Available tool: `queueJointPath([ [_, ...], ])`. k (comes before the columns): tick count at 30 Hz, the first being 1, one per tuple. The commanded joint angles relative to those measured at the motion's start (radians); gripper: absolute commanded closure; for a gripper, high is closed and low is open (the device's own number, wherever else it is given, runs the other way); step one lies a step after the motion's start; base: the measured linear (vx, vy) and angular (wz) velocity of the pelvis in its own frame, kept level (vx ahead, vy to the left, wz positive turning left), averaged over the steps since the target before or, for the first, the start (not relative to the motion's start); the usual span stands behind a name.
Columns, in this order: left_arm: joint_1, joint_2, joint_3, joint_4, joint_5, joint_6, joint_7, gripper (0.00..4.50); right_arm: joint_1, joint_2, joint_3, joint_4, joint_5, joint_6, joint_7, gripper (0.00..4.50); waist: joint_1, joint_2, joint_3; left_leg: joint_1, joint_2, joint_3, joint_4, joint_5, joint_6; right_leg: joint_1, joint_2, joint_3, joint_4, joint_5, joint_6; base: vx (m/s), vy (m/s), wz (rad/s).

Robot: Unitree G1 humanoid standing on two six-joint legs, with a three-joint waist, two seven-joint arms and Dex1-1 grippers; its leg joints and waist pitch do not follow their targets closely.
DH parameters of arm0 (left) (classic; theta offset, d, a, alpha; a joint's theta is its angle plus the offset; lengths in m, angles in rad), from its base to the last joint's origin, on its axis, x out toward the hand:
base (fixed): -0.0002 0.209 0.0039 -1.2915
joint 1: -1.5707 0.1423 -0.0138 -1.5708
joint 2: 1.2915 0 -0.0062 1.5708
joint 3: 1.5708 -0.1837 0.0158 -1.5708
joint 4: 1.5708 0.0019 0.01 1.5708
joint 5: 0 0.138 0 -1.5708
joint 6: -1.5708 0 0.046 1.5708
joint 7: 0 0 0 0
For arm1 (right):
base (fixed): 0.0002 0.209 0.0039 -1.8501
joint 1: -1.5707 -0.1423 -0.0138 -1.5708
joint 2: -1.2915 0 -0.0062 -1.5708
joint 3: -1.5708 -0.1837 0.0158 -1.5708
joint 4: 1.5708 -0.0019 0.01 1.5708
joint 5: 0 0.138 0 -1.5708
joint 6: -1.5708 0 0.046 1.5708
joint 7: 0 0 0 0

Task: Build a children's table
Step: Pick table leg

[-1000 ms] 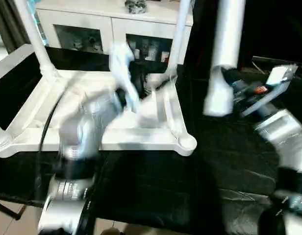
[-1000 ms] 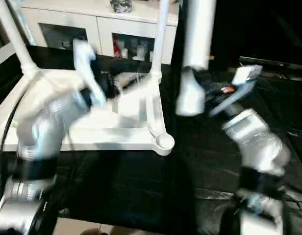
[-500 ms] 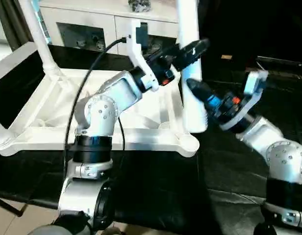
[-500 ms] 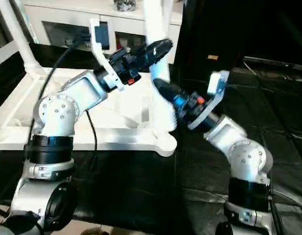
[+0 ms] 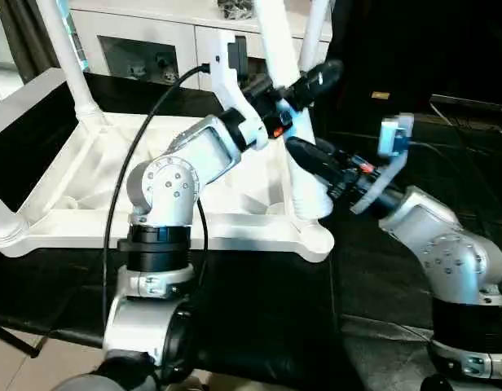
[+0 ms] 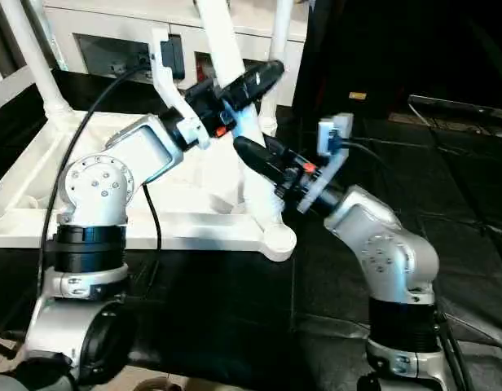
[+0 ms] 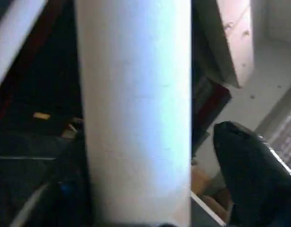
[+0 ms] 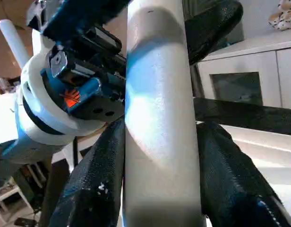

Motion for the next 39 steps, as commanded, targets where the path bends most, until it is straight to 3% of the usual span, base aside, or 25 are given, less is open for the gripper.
queueJointPath([
  [1, -0.028, -0.016, 0.001, -0.019, 0.013, -0.017, 0.045, 1.2, -0.006, -0.003, 0.025, -0.024, -0.023, -0.021, -0.002, 2.65, -0.002, -0.004, -0.071, 0.011, 0.03, -0.009, -0.064, -0.036, -0.001, 0.056, -0.072, 0.041, -0.066, 0.063, -0.19, 0.0, 0.0, 0.0],
  [4, -0.038, -0.026, 0.01, -0.009, 0.04, -0.02, 0.123, 1.29, -0.003, -0.011, 0.049, -0.02, -0.066, -0.053, -0.012, 2.65, -0.003, -0.004, -0.072, 0.01, 0.03, -0.01, -0.063, -0.029, -0.001, 0.058, -0.072, 0.041, -0.064, 0.083, -0.189, 0.0, 0.0, 0.0],
  [5, -0.039, -0.03, 0.009, -0.005, 0.062, -0.014, 0.16, 1.54, -0.007, -0.011, 0.062, -0.015, -0.099, -0.073, -0.032, 2.65, -0.003, -0.004, -0.072, 0.009, 0.03, -0.01, -0.062, -0.028, -0.002, 0.057, -0.071, 0.041, -0.064, 0.085, -0.184, 0.0, 0.0, 0.0],
  [12, -0.029, -0.065, 0.017, 0.003, 0.097, -0.024, 0.276, 2.09, -0.022, -0.009, 0.113, -0.004, -0.191, -0.139, -0.082, 2.65, -0.004, -0.007, -0.072, 0.01, 0.029, -0.01, -0.061, -0.024, -0.001, 0.057, -0.071, 0.042, -0.064, 0.088, -0.182, 0.0, 0.0, 0.0],
  [18, -0.02, -0.099, 0.043, 0.008, 0.09, -0.044, 0.341, 2.55, -0.032, -0.001, 0.124, 0.007, -0.22, -0.154, -0.105, 2.65, -0.004, -0.007, -0.072, 0.011, 0.028, -0.01, -0.061, -0.026, 0.004, 0.056, -0.07, 0.042, -0.064, 0.086, -0.184, 0.0, 0.0, 0.0],
  [24, -0.026, -0.111, 0.059, 0.008, 0.086, -0.056, 0.376, 2.66, -0.032, 0.001, 0.135, 0.019, -0.232, -0.168, -0.109, 2.65, -0.004, -0.009, -0.072, 0.011, 0.028, -0.009, -0.06, -0.017, 0.009, 0.056, -0.07, 0.042, -0.061, 0.102, -0.188, 0.0, 0.0, 0.0],
  [25, -0.027, -0.112, 0.061, 0.009, 0.08, -0.057, 0.383, 2.66, -0.033, 0.003, 0.138, 0.022, -0.231, -0.171, -0.106, 2.09, -0.004, -0.01, -0.073, 0.011, 0.028, -0.009, -0.059, -0.016, 0.011, 0.057, -0.07, 0.043, -0.061, 0.106, -0.188, 0.0, 0.0, 0.0],
  [26, -0.027, -0.111, 0.06, 0.01, 0.08, -0.06, 0.385, 2.67, -0.034, 0.002, 0.14, 0.024, -0.234, -0.173, -0.106, 1.95, -0.004, -0.01, -0.072, 0.01, 0.028, -0.009, -0.059, -0.015, 0.012, 0.057, -0.07, 0.042, -0.061, 0.106, -0.188, 0.0, 0.0, 0.0],
  [31, -0.03, -0.059, 0.031, 0.031, 0.12, -0.089, 0.35, 2.68, -0.025, 0.007, 0.127, 0.015, -0.174, -0.133, -0.059, 1.61, -0.004, -0.012, -0.073, 0.011, 0.028, -0.009, -0.058, -0.01, 0.021, 0.057, -0.07, 0.043, -0.06, 0.11, -0.183, 0.0, 0.0, 0.0],
  [35, -0.04, 0.026, -0.019, 0.042, 0.168, -0.108, 0.274, 2.68, -0.018, -0.025, 0.132, 0.005, -0.193, -0.136, -0.051, 1.39, -0.002, -0.005, -0.073, 0.013, 0.029, -0.011, -0.06, -0.018, 0.018, 0.054, -0.07, 0.042, -0.061, 0.101, -0.172, 0.0, 0.0, 0.0],
  [37, -0.045, 0.06, -0.041, 0.044, 0.165, -0.097, 0.23, 2.68, -0.026, -0.058, 0.139, 0.013, -0.213, -0.139, -0.039, 1.14, -0.002, -0.007, -0.074, 0.014, 0.029, -0.011, -0.06, -0.012, 0.003, 0.055, -0.069, 0.041, -0.059, 0.106, -0.174, 0.0, 0.0, 0.0],
  [39, -0.052, 0.112, -0.081, 0.044, 0.153, -0.073, 0.134, 2.68, -0.047, -0.104, 0.119, 0.026, -0.188, -0.063, -0.025, 1.06, 0.0, -0.005, -0.074, 0.016, 0.026, -0.009, -0.06, -0.009, -0.001, 0.055, -0.067, 0.042, -0.058, 0.109, -0.176, 0.0, 0.0, 0.0],
])
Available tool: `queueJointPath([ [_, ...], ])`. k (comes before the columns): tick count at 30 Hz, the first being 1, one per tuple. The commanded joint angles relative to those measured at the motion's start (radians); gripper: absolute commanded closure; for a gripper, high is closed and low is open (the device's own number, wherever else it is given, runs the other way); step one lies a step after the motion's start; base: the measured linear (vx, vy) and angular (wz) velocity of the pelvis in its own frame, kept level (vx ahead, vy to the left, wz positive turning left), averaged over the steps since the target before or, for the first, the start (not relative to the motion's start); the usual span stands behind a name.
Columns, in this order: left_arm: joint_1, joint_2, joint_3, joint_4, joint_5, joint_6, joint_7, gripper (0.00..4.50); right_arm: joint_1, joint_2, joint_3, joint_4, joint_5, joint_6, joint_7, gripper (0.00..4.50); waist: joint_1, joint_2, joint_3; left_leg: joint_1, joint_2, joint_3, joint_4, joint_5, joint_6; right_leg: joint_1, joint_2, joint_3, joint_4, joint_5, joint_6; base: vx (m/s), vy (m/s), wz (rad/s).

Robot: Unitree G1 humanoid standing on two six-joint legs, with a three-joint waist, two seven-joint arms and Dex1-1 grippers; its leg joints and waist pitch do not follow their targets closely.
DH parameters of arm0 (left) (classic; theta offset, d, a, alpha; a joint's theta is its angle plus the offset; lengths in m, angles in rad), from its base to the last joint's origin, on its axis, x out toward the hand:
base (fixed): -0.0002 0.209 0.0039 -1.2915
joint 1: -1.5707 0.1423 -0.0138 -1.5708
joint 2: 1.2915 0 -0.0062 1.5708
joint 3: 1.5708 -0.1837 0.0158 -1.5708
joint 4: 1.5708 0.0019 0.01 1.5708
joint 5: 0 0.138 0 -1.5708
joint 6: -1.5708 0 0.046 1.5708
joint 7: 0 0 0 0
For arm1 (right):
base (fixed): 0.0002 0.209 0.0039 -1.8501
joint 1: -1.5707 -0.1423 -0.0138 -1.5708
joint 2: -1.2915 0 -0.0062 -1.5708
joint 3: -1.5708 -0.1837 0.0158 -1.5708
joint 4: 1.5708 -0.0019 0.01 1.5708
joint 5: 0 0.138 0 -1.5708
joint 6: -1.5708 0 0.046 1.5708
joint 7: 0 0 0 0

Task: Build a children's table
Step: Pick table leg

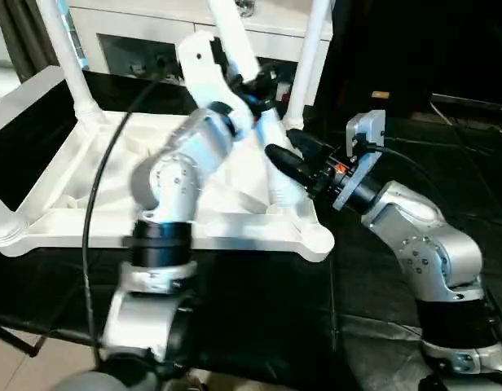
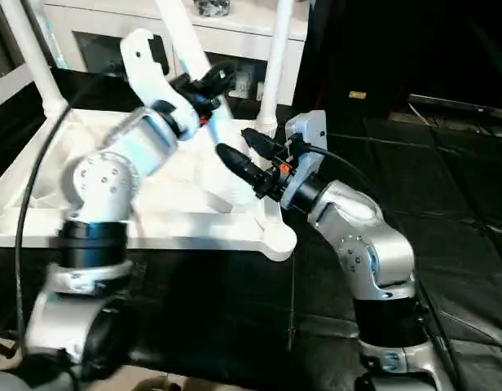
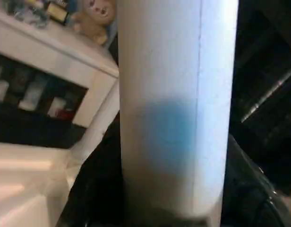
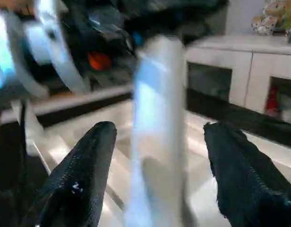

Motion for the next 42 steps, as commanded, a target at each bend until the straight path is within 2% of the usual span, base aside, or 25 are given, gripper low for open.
queueJointPath([
  [1, -0.029, 0.018, -0.038, -0.003, -0.013, 0.027, -0.083, 2.68, -0.026, -0.029, -0.025, 0.01, 0.017, 0.055, 0.024, 0.96, -0.003, -0.004, -0.076, 0.016, 0.027, -0.008, -0.06, -0.011, -0.01, 0.055, -0.067, 0.042, -0.055, 0.109, -0.184, 0.0, 0.0, 0.0],
  [2, -0.033, 0.05, -0.062, -0.008, -0.026, 0.047, -0.159, 2.68, -0.046, -0.051, -0.047, 0.03, 0.052, 0.091, 0.056, 0.92, -0.002, -0.002, -0.076, 0.017, 0.025, -0.008, -0.06, -0.02, -0.009, 0.055, -0.068, 0.041, -0.056, 0.098, -0.189, 0.0, 0.0, 0.0],
  [5, -0.039, 0.077, -0.078, -0.008, -0.039, 0.063, -0.23, 2.68, -0.062, -0.073, -0.06, 0.045, 0.085, 0.128, 0.085, 0.9, -0.002, -0.004, -0.075, 0.017, 0.027, -0.006, -0.061, -0.027, -0.007, 0.055, -0.07, 0.041, -0.056, 0.08, -0.201, 0.0, 0.0, 0.0],
  [10, -0.047, 0.129, -0.094, -0.046, -0.145, 0.143, -0.432, 2.68, -0.064, -0.135, -0.056, 0.051, 0.191, 0.207, 0.247, 0.9, 0.0, -0.004, -0.077, 0.015, 0.027, -0.005, -0.057, -0.009, 0.014, 0.057, -0.071, 0.04, -0.049, 0.13, -0.242, 0.0, 0.0, 0.0],
  [14, -0.056, 0.149, -0.1, -0.066, -0.215, 0.164, -0.55, 2.68, -0.06, -0.154, -0.063, 0.051, 0.267, 0.251, 0.334, 0.9, 0.001, -0.004, -0.076, 0.014, 0.029, -0.004, -0.057, -0.026, 0.02, 0.058, -0.073, 0.039, -0.052, 0.107, -0.26, 0.0, 0.0, 0.0],
  [18, -0.059, 0.153, -0.111, -0.099, -0.248, 0.157, -0.641, 2.68, -0.058, -0.165, -0.044, 0.053, 0.29, 0.285, 0.391, 0.9, 0.002, -0.004, -0.076, 0.015, 0.03, -0.004, -0.058, -0.033, 0.013, 0.058, -0.074, 0.038, -0.053, 0.084, -0.263, 0.0, 0.0, 0.0],
  [20, -0.053, 0.158, -0.127, -0.12, -0.248, 0.144, -0.677, 2.68, -0.056, -0.167, -0.031, 0.055, 0.29, 0.291, 0.404, 1.19, 0.001, -0.004, -0.076, 0.014, 0.031, -0.004, -0.058, -0.033, 0.013, 0.057, -0.074, 0.038, -0.052, 0.085, -0.262, 0.0, 0.0, 0.0],
  [25, -0.041, 0.169, -0.14, -0.149, -0.263, 0.135, -0.739, 2.68, -0.061, -0.177, -0.011, 0.074, 0.292, 0.3, 0.428, 1.59, 0.001, -0.004, -0.075, 0.015, 0.032, -0.004, -0.059, -0.05, 0.002, 0.056, -0.075, 0.038, -0.057, 0.04, -0.248, 0.0, 0.0, 0.0],
  [34, -0.051, 0.168, -0.122, -0.126, -0.272, 0.13, -0.757, 2.68, -0.061, -0.187, -0.004, 0.074, 0.307, 0.308, 0.472, 2.29, 0.003, -0.008, -0.075, 0.014, 0.031, -0.004, -0.059, -0.047, 0.002, 0.055, -0.075, 0.038, -0.058, 0.015, -0.239, 0.0, 0.0, 0.0],
  [42, -0.046, 0.173, -0.132, -0.134, -0.252, 0.115, -0.762, 2.68, -0.06, -0.181, -0.005, 0.082, 0.301, 0.291, 0.467, 2.44, 0.003, -0.009, -0.076, 0.014, 0.03, -0.004, -0.059, -0.047, 0.0, 0.054, -0.074, 0.038, -0.059, 0.001, -0.232, 0.0, 0.0, 0.0],
])
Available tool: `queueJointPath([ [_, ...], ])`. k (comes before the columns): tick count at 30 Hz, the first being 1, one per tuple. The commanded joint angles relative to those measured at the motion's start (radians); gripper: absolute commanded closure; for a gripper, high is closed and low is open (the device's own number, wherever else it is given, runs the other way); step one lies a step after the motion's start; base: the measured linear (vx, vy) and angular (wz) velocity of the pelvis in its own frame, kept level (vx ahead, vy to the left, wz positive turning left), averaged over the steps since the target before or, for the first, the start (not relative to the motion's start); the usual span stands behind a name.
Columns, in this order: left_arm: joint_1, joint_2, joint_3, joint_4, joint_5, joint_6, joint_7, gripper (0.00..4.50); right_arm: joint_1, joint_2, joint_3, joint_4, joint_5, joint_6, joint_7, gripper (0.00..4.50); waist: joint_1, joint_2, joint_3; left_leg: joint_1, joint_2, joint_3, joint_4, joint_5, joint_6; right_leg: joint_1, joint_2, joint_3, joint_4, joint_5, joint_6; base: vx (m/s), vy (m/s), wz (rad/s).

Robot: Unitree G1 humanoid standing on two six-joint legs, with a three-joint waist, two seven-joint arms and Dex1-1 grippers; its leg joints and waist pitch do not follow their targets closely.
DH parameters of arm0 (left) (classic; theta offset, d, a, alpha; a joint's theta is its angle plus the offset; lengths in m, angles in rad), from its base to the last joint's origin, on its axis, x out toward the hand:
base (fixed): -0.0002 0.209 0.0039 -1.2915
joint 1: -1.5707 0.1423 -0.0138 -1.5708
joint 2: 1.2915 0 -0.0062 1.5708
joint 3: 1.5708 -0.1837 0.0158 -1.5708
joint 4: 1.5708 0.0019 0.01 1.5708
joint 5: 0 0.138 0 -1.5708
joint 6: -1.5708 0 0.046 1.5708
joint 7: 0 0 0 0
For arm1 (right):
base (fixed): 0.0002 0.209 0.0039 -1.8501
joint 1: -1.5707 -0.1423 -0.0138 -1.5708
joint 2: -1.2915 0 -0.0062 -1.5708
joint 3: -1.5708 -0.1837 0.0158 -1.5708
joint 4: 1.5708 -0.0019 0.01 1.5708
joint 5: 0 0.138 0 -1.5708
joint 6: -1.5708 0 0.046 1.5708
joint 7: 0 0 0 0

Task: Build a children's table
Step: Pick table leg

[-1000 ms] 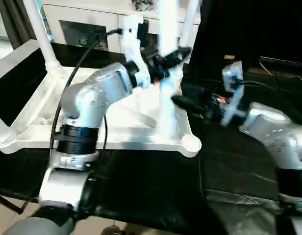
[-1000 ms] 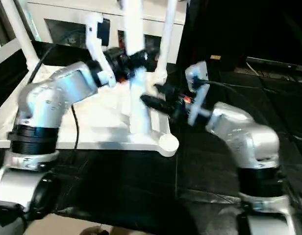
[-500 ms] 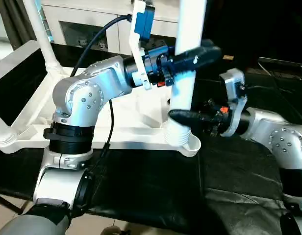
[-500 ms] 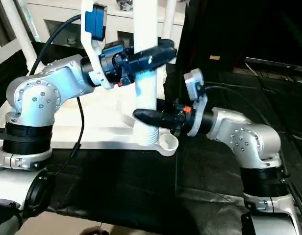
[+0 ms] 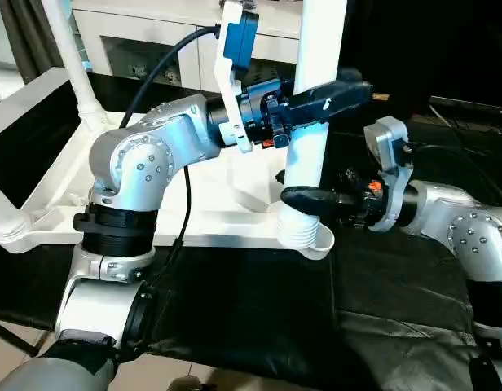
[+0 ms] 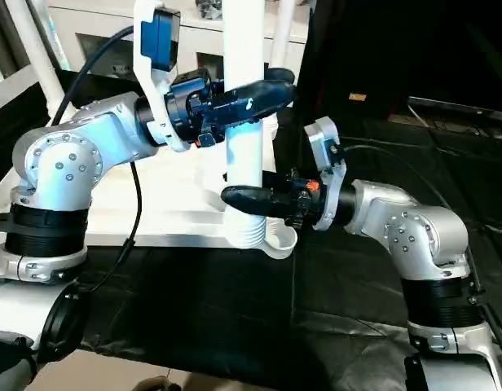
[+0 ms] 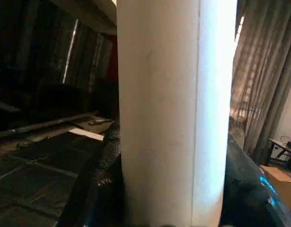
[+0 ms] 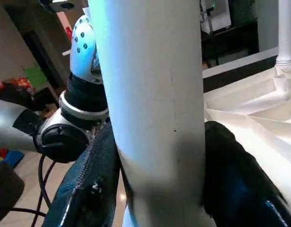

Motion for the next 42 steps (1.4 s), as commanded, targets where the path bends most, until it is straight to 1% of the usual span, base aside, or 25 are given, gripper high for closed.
queueJointPath([
  [1, -0.013, 0.001, -0.001, -0.039, -0.009, -0.014, -0.01, 2.68, -0.002, -0.006, -0.006, 0.022, -0.014, 0.005, -0.013, 2.44, 0.002, -0.009, -0.076, 0.013, 0.03, -0.004, -0.059, -0.051, 0.0, 0.054, -0.074, 0.038, -0.06, -0.001, -0.229, 0.0, 0.0, 0.0],
  [2, -0.013, 0.001, -0.001, -0.039, -0.009, -0.014, -0.01, 2.33, -0.002, -0.006, -0.006, 0.022, -0.014, 0.005, -0.013, 2.44, 0.002, -0.009, -0.076, 0.012, 0.03, -0.004, -0.059, -0.049, 0.002, 0.054, -0.074, 0.038, -0.06, 0.002, -0.229, 0.0, 0.0, 0.0],
  [4, -0.025, -0.02, 0.027, -0.011, -0.02, -0.002, 0.04, 1.98, -0.006, 0.005, -0.021, 0.029, -0.017, -0.008, -0.032, 2.44, 0.002, -0.007, -0.076, 0.013, 0.03, -0.004, -0.058, -0.049, 0.003, 0.053, -0.074, 0.038, -0.059, 0.01, -0.234, 0.0, 0.0, 0.0],
  [7, -0.031, -0.028, 0.04, 0.001, -0.02, -0.004, 0.059, 1.87, -0.011, 0.013, -0.031, 0.034, -0.021, -0.018, -0.047, 2.48, 0.002, -0.007, -0.077, 0.013, 0.03, -0.004, -0.058, -0.049, 0.005, 0.054, -0.074, 0.038, -0.059, 0.012, -0.238, 0.0, 0.0, 0.0],
  [8, -0.031, -0.028, 0.04, 0.001, -0.02, -0.004, 0.059, 1.65, -0.011, 0.013, -0.031, 0.034, -0.021, -0.018, -0.047, 2.52, 0.002, -0.008, -0.077, 0.013, 0.029, -0.004, -0.058, -0.047, 0.005, 0.054, -0.074, 0.037, -0.059, 0.013, -0.238, 0.0, 0.0, 0.0],
  [11, -0.03, -0.035, 0.037, 0.0, 0.011, -0.018, 0.103, 1.57, -0.029, 0.03, -0.052, 0.045, -0.034, -0.04, -0.095, 2.53, 0.001, -0.008, -0.077, 0.012, 0.03, -0.005, -0.058, -0.047, 0.0, 0.054, -0.073, 0.038, -0.058, 0.014, -0.235, 0.0, 0.0, 0.0],
  [13, -0.024, -0.046, 0.028, -0.003, 0.05, -0.036, 0.156, 1.57, -0.044, 0.045, -0.07, 0.058, -0.046, -0.059, -0.139, 2.54, 0.001, -0.008, -0.077, 0.013, 0.029, -0.005, -0.058, -0.045, -0.001, 0.054, -0.073, 0.038, -0.059, 0.014, -0.231, 0.0, 0.0, 0.0],
  [14, -0.023, -0.048, 0.027, -0.005, 0.058, -0.041, 0.166, 1.57, -0.047, 0.048, -0.072, 0.061, -0.048, -0.063, -0.147, 2.54, -0.001, -0.006, -0.077, 0.012, 0.03, -0.005, -0.058, -0.045, -0.003, 0.053, -0.074, 0.038, -0.059, 0.016, -0.23, 0.0, 0.0, 0.0],
  [15, -0.021, -0.058, 0.03, -0.004, 0.065, -0.044, 0.19, 1.57, -0.051, 0.051, -0.076, 0.063, -0.05, -0.067, -0.157, 2.54, 0.0, -0.007, -0.077, 0.013, 0.029, -0.005, -0.059, -0.046, -0.004, 0.055, -0.074, 0.038, -0.06, 0.013, -0.228, 0.0, 0.0, 0.0],
  [16, -0.018, -0.098, 0.049, 0.001, 0.082, -0.06, 0.279, 1.57, -0.061, 0.062, -0.084, 0.07, -0.055, -0.077, -0.184, 2.54, 0.0, -0.006, -0.078, 0.012, 0.032, -0.005, -0.058, -0.045, -0.008, 0.055, -0.074, 0.039, -0.057, 0.024, -0.23, 0.0, 0.0, 0.0],
  [17, -0.017, -0.125, 0.063, 0.006, 0.093, -0.065, 0.342, 1.57, -0.066, 0.067, -0.088, 0.073, -0.059, -0.084, -0.199, 2.54, 0.001, -0.008, -0.078, 0.013, 0.032, -0.005, -0.056, -0.049, -0.009, 0.056, -0.075, 0.038, -0.059, 0.036, -0.238, 0.0, 0.0, 0.0],
  [19, -0.01, -0.15, 0.056, 0.002, 0.139, -0.084, 0.419, 1.57, -0.075, 0.075, -0.087, 0.087, -0.083, -0.106, -0.228, 2.56, 0.004, -0.01, -0.079, 0.011, 0.03, -0.005, -0.056, -0.04, -0.003, 0.057, -0.074, 0.038, -0.058, 0.044, -0.236, 0.0, 0.0, 0.0],
  [20, -0.01, -0.15, 0.056, 0.002, 0.139, -0.084, 0.419, 1.57, -0.075, 0.075, -0.087, 0.087, -0.083, -0.106, -0.228, 2.58, 0.003, -0.01, -0.079, 0.01, 0.03, -0.006, -0.056, -0.033, 0.001, 0.058, -0.074, 0.038, -0.058, 0.049, -0.228, 0.0, 0.0, 0.0],
  [21, -0.004, -0.162, 0.051, -0.003, 0.171, -0.09, 0.47, 1.57, -0.081, 0.081, -0.086, 0.094, -0.096, -0.118, -0.248, 2.58, 0.003, -0.004, -0.08, 0.011, 0.03, -0.006, -0.056, -0.031, 0.001, 0.058, -0.074, 0.038, -0.057, 0.052, -0.227, 0.0, 0.0, 0.0],
  [22, 0.001, -0.171, 0.047, -0.008, 0.195, -0.097, 0.504, 1.57, -0.085, 0.085, -0.086, 0.1, -0.106, -0.127, -0.263, 2.58, 0.001, -0.008, -0.08, 0.01, 0.029, -0.006, -0.055, -0.03, 0.003, 0.059, -0.073, 0.038, -0.058, 0.058, -0.223, 0.0, 0.0, 0.0],
  [24, 0.007, -0.193, 0.056, -0.015, 0.207, -0.108, 0.564, 1.57, -0.092, 0.097, -0.089, 0.104, -0.114, -0.133, -0.286, 2.59, -0.001, -0.011, -0.08, 0.009, 0.029, -0.006, -0.056, -0.029, 0.0, 0.06, -0.073, 0.037, -0.058, 0.059, -0.219, 0.0, 0.0, 0.0],
  [27, 0.009, -0.212, 0.062, -0.022, 0.213, -0.117, 0.594, 1.57, -0.095, 0.109, -0.084, 0.1, -0.119, -0.138, -0.304, 2.59, 0.0, -0.012, -0.079, 0.009, 0.028, -0.006, -0.055, -0.029, 0.008, 0.059, -0.073, 0.038, -0.06, 0.05, -0.221, 0.0, 0.0, 0.0],
  [29, 0.008, -0.214, 0.055, -0.02, 0.224, -0.118, 0.6, 1.85, -0.093, 0.11, -0.073, 0.097, -0.129, -0.144, -0.308, 2.59, 0.0, -0.01, -0.079, 0.01, 0.029, -0.006, -0.055, -0.034, 0.009, 0.057, -0.072, 0.037, -0.06, 0.041, -0.219, 0.0, 0.0, 0.0],
  [31, 0.009, -0.216, 0.053, -0.017, 0.225, -0.111, 0.605, 1.92, -0.092, 0.111, -0.065, 0.097, -0.139, -0.151, -0.311, 2.59, 0.0, -0.01, -0.078, 0.011, 0.029, -0.006, -0.056, -0.034, 0.008, 0.056, -0.072, 0.037, -0.061, 0.039, -0.217, 0.0, 0.0, 0.0],
  [32, 0.011, -0.218, 0.047, -0.017, 0.232, -0.106, 0.614, 1.95, -0.091, 0.113, -0.057, 0.097, -0.149, -0.158, -0.316, 2.59, 0.0, -0.007, -0.078, 0.011, 0.029, -0.006, -0.056, -0.037, 0.004, 0.056, -0.072, 0.037, -0.061, 0.032, -0.215, 0.0, 0.0, 0.0],
  [34, 0.013, -0.221, 0.046, -0.017, 0.237, -0.11, 0.618, 2.22, -0.09, 0.115, -0.056, 0.096, -0.153, -0.16, -0.318, 2.59, -0.001, -0.008, -0.078, 0.011, 0.029, -0.006, -0.056, -0.038, 0.005, 0.057, -0.072, 0.038, -0.061, 0.038, -0.215, 0.0, 0.0, 0.0],
  [35, 0.014, -0.223, 0.048, -0.017, 0.241, -0.116, 0.626, 2.34, -0.09, 0.116, -0.056, 0.096, -0.155, -0.161, -0.32, 2.59, -0.001, -0.007, -0.079, 0.011, 0.029, -0.007, -0.056, -0.037, 0.005, 0.057, -0.072, 0.037, -0.06, 0.042, -0.217, 0.0, 0.0, 0.0],
  [37, 0.013, -0.224, 0.052, -0.017, 0.239, -0.122, 0.628, 2.36, -0.09, 0.117, -0.056, 0.096, -0.158, -0.163, -0.324, 2.59, -0.001, -0.008, -0.079, 0.011, 0.029, -0.007, -0.056, -0.038, 0.005, 0.057, -0.072, 0.037, -0.06, 0.047, -0.219, 0.0, 0.0, 0.0],
  [39, 0.013, -0.222, 0.055, -0.019, 0.233, -0.129, 0.629, 2.6, -0.089, 0.117, -0.056, 0.094, -0.16, -0.162, -0.33, 2.59, -0.001, -0.007, -0.078, 0.012, 0.029, -0.007, -0.057, -0.043, 0.006, 0.056, -0.072, 0.037, -0.061, 0.042, -0.218, 0.0, 0.0, 0.0],
  [42, 0.013, -0.22, 0.06, -0.019, 0.225, -0.128, 0.622, 2.64, -0.089, 0.116, -0.054, 0.094, -0.164, -0.163, -0.329, 2.59, 0.0, -0.007, -0.078, 0.011, 0.029, -0.006, -0.057, -0.042, 0.006, 0.056, -0.072, 0.037, -0.061, 0.047, -0.22, 0.0, 0.0, 0.0],
])
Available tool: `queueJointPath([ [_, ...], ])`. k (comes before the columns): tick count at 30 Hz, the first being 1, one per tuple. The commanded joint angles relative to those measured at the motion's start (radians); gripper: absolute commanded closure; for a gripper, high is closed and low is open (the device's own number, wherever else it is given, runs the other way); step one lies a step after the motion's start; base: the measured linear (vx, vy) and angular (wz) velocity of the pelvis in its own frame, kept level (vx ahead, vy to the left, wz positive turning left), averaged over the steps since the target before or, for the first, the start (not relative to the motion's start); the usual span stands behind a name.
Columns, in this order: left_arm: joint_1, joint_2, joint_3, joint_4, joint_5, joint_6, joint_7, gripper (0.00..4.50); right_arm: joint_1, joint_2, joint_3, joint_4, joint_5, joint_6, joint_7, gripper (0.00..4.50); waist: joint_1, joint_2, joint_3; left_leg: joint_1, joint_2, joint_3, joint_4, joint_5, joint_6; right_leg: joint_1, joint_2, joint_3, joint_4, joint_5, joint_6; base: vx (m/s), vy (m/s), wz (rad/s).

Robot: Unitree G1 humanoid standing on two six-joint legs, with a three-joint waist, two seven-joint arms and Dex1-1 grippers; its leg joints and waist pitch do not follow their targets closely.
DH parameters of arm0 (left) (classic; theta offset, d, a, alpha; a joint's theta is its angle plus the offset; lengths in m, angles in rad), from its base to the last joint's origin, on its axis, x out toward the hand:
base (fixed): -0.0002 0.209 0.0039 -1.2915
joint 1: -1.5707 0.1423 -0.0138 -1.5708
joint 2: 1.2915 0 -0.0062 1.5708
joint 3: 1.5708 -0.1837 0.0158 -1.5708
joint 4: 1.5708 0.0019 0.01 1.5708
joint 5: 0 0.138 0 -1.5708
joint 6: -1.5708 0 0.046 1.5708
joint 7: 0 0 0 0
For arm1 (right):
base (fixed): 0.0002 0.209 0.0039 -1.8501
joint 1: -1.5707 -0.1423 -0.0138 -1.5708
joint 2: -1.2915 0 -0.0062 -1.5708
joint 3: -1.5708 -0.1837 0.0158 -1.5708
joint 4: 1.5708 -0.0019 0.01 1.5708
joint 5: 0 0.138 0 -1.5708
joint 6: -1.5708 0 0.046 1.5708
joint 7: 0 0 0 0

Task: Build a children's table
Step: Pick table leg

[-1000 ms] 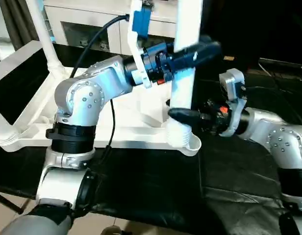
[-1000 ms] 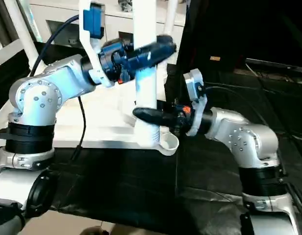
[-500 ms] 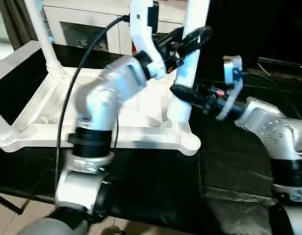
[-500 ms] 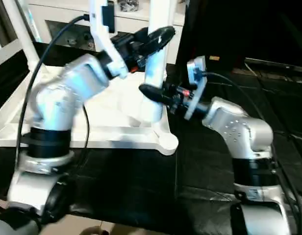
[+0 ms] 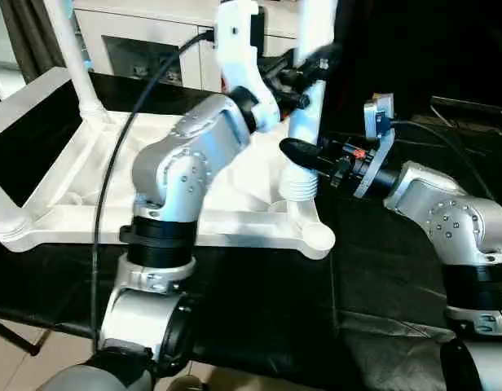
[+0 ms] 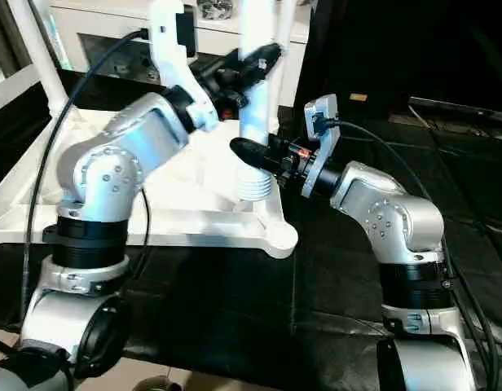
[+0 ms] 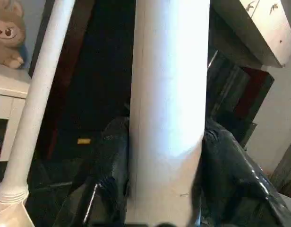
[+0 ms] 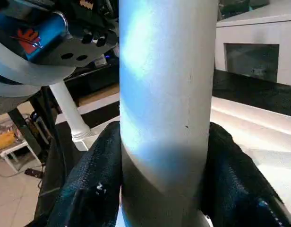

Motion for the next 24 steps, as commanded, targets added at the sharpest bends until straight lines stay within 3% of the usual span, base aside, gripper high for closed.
queueJointPath([
  [1, -0.003, 0.0, 0.004, -0.009, -0.005, -0.002, -0.001, 2.65, -0.013, -0.005, 0.0, -0.022, -0.013, -0.023, -0.001, 2.59, 0.0, -0.008, -0.078, 0.013, 0.029, -0.006, -0.057, -0.044, 0.006, 0.056, -0.071, 0.039, -0.061, 0.044, -0.22, 0.0, 0.0, 0.0],
  [6, -0.003, 0.0, 0.019, -0.011, -0.031, 0.001, -0.027, 2.67, -0.017, -0.004, 0.006, -0.015, -0.022, -0.022, 0.004, 2.59, -0.001, -0.009, -0.077, 0.013, 0.029, -0.005, -0.058, -0.048, 0.005, 0.056, -0.072, 0.039, -0.061, 0.029, -0.219, 0.0, 0.0, 0.0],
  [9, -0.004, 0.02, 0.004, -0.015, -0.033, -0.001, -0.066, 2.67, -0.023, 0.002, -0.006, -0.008, 0.003, 0.003, 0.001, 1.89, -0.001, -0.01, -0.077, 0.014, 0.028, -0.005, -0.058, -0.043, 0.009, 0.055, -0.072, 0.039, -0.061, 0.03, -0.216, 0.0, 0.0, 0.0],
  [16, -0.014, 0.068, -0.03, -0.018, -0.014, 0.008, -0.125, 2.68, -0.036, -0.014, 0.022, 0.004, -0.067, -0.046, -0.023, 1.39, -0.002, -0.008, -0.077, 0.014, 0.029, -0.005, -0.06, -0.046, -0.004, 0.053, -0.073, 0.039, -0.061, 0.023, -0.211, 0.0, 0.0, 0.0],
  [18, -0.017, 0.084, -0.047, -0.024, -0.011, 0.01, -0.153, 2.68, -0.045, -0.04, 0.054, 0.0, -0.06, 0.016, 0.007, 1.31, -0.002, -0.009, -0.077, 0.015, 0.029, -0.005, -0.06, -0.049, -0.005, 0.054, -0.071, 0.039, -0.061, 0.018, -0.208, 0.0, 0.0, 0.0],
  [19, -0.018, 0.092, -0.057, -0.025, -0.007, 0.012, -0.166, 2.68, -0.049, -0.048, 0.062, 0.004, -0.063, 0.039, 0.005, 1.3, -0.002, -0.015, -0.077, 0.015, 0.029, -0.004, -0.06, -0.043, -0.002, 0.055, -0.07, 0.04, -0.06, 0.024, -0.207, 0.0, 0.0, 0.0],
  [20, -0.018, 0.094, -0.059, -0.025, -0.007, 0.012, -0.168, 2.68, -0.05, -0.048, 0.063, 0.005, -0.064, 0.042, 0.002, 1.3, -0.001, -0.011, -0.076, 0.016, 0.029, -0.004, -0.06, -0.043, -0.002, 0.053, -0.072, 0.04, -0.06, 0.017, -0.206, 0.0, 0.0, 0.0],
  [21, -0.019, 0.108, -0.076, -0.031, -0.002, 0.015, -0.193, 2.68, -0.054, -0.06, 0.076, 0.017, -0.083, 0.051, -0.005, 1.3, -0.002, -0.015, -0.076, 0.014, 0.029, -0.004, -0.06, -0.04, -0.004, 0.054, -0.072, 0.04, -0.059, 0.017, -0.206, 0.0, 0.0, 0.0],
  [24, -0.018, 0.122, -0.093, -0.038, 0.003, 0.018, -0.216, 2.68, -0.052, -0.071, 0.091, 0.017, -0.077, 0.056, 0.033, 1.3, -0.002, -0.013, -0.076, 0.015, 0.03, -0.003, -0.06, -0.041, -0.005, 0.052, -0.073, 0.04, -0.059, 0.015, -0.204, 0.0, 0.0, 0.0],
])
